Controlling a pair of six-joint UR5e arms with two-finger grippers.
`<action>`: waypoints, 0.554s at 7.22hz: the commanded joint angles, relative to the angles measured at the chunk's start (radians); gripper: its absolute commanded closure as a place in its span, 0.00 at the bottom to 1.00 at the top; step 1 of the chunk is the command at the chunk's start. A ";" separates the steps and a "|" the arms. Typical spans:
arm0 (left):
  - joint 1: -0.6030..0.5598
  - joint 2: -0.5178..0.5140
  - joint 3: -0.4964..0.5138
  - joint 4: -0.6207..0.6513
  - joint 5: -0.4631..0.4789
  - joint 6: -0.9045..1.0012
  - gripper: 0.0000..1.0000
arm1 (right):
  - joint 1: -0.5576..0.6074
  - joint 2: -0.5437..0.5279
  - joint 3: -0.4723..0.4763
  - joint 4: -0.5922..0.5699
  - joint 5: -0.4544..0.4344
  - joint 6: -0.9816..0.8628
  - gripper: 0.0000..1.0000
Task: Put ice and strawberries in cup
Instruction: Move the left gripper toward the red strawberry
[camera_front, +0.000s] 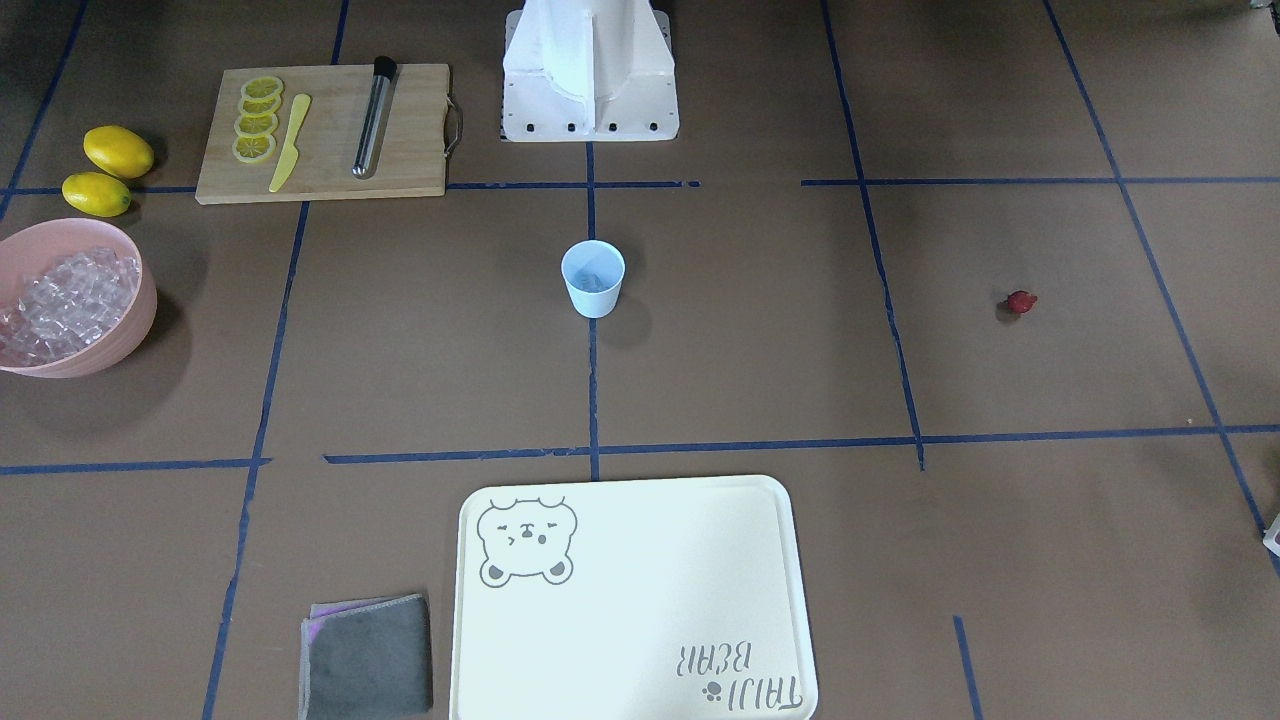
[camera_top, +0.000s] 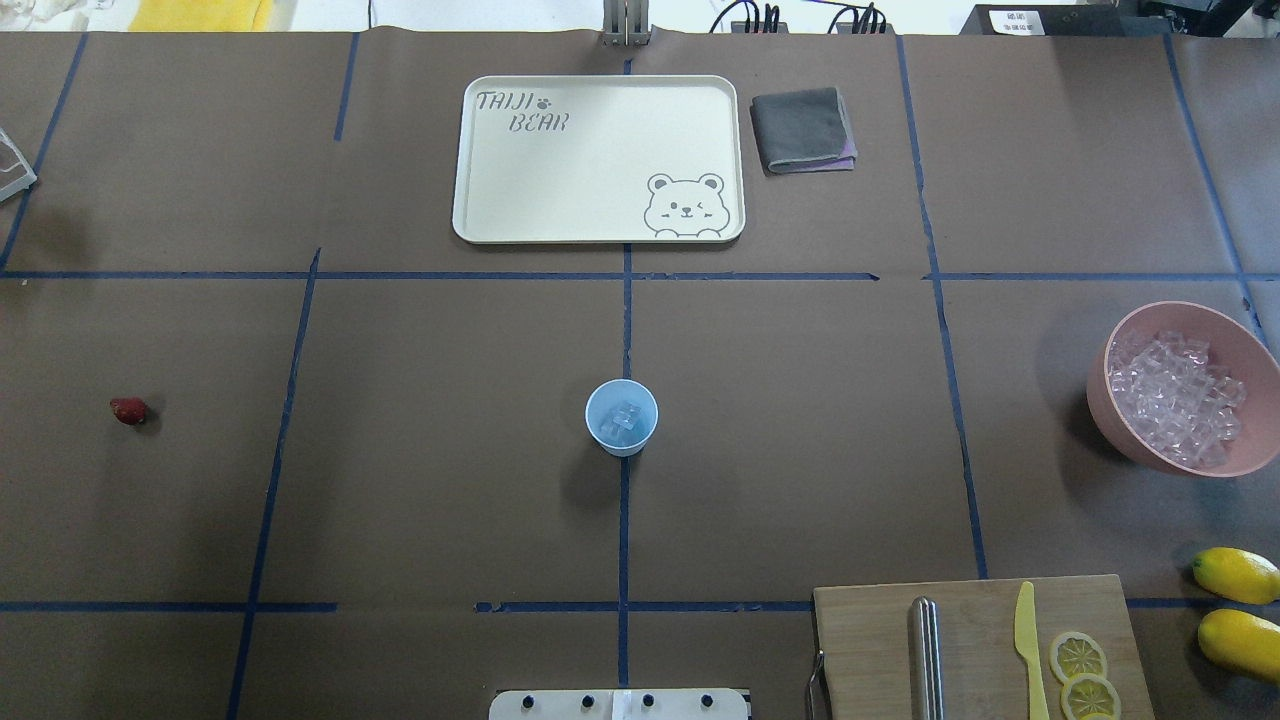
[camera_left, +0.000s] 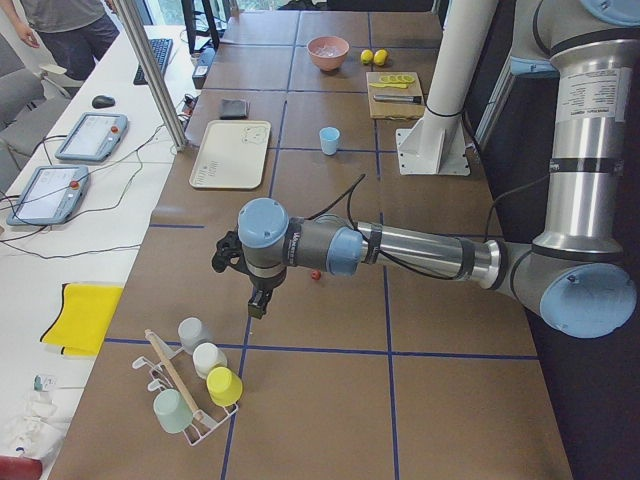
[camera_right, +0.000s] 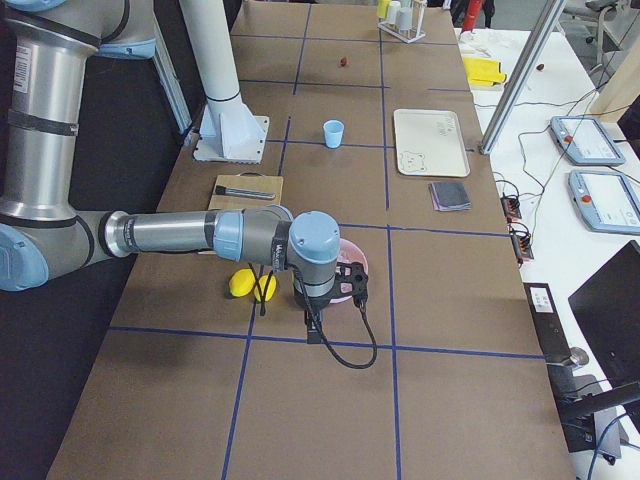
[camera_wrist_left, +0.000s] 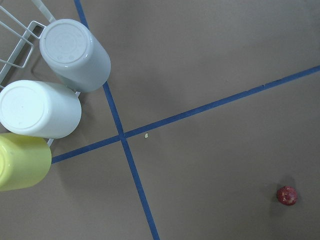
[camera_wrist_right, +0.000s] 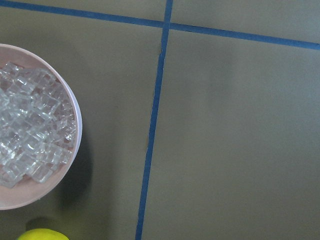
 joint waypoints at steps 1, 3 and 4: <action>0.087 0.039 -0.093 -0.052 0.038 -0.141 0.00 | 0.001 -0.001 0.004 0.001 0.000 0.011 0.01; 0.195 0.040 -0.140 -0.061 0.089 -0.312 0.00 | 0.002 -0.001 0.004 0.001 0.000 0.011 0.01; 0.275 0.045 -0.153 -0.095 0.161 -0.418 0.00 | 0.002 -0.001 0.004 0.001 0.000 0.011 0.01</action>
